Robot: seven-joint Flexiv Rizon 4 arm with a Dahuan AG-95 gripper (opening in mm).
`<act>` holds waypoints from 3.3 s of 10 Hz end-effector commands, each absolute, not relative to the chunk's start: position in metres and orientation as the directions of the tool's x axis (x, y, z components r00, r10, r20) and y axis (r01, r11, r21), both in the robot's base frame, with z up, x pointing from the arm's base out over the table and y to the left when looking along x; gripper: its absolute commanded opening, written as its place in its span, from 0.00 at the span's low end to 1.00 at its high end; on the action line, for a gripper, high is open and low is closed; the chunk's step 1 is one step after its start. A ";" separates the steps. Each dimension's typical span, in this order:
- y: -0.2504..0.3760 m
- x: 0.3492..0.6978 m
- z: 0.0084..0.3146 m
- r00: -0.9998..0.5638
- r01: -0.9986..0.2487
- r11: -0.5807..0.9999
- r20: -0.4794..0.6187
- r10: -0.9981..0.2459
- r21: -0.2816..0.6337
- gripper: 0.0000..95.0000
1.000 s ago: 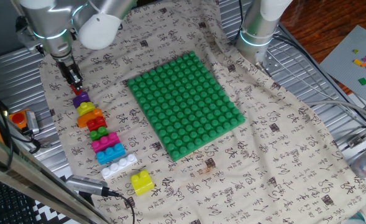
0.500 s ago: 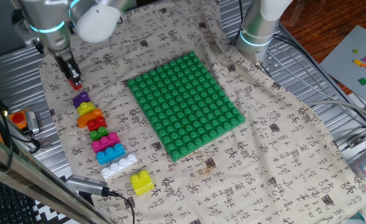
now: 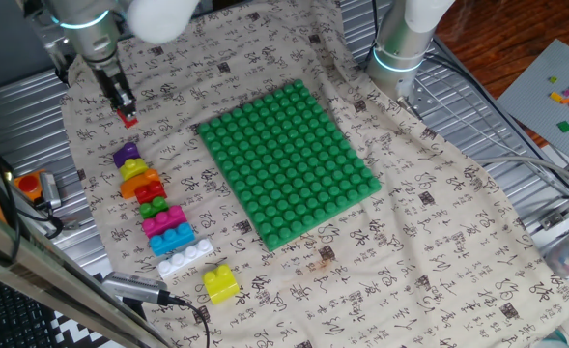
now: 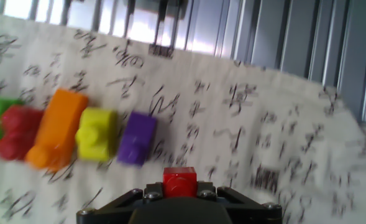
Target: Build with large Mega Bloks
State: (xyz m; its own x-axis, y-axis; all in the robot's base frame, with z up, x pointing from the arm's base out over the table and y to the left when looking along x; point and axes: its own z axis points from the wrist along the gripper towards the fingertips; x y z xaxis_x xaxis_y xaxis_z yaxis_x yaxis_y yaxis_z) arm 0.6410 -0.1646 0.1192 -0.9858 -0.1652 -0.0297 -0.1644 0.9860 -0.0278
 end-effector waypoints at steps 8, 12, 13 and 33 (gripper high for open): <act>-0.153 0.626 0.123 -0.991 -0.132 0.991 -0.021 -0.133 -0.020 0.00; -0.153 0.626 0.123 -0.984 -0.181 0.984 -0.005 -0.181 -0.008 0.00; -0.153 0.626 0.123 -0.981 -0.191 0.981 -0.008 -0.191 -0.009 0.00; -0.100 0.516 0.108 -0.990 -0.123 0.992 -0.061 -0.125 -0.030 0.00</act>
